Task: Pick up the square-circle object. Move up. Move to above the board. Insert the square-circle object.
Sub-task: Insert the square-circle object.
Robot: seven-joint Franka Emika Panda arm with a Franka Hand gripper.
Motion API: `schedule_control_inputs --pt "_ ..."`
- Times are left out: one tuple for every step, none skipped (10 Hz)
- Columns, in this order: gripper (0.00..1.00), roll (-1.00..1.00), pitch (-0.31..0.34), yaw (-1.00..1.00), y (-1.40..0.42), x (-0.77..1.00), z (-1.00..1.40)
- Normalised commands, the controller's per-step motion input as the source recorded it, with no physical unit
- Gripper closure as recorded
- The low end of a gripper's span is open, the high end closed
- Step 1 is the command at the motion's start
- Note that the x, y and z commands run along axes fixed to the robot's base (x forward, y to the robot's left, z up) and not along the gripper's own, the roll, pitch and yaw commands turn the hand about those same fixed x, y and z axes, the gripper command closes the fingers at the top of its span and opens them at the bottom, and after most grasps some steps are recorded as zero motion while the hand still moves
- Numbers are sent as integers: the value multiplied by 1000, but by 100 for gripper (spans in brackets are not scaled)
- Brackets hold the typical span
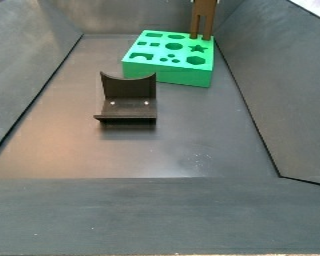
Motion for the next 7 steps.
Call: schedule_control_inputs --pt "100 0 -137 0 86 -11 -269" --pt "100 1 -140 0 89 0 -334" --pt "100 0 -211 -149 49 0 -417" --pt "100 0 -171 -291 57 0 -437" --pt "100 0 -143 -317 34 0 -434" --pt "100 9 -137 -317 29 0 -483" --pt "100 57 0 -283 0 117 -529"
